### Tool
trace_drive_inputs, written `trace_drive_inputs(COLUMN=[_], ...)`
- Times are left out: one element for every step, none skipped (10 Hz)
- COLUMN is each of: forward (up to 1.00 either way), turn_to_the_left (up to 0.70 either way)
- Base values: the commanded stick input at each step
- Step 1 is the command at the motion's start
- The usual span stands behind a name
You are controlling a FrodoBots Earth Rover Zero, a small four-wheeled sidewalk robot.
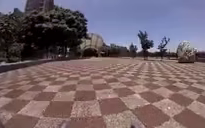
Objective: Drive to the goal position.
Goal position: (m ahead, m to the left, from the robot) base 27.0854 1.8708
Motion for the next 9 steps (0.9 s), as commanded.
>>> trace_drive_inputs(forward=[0.70, 0.70, 0.70, 0.70, 0.70, 0.70, 0.70, 0.70, 0.70], turn_to_the_left=[0.27, 0.27, 0.27, 0.27, 0.27, 0.21, 0.03, 0.00, 0.00])
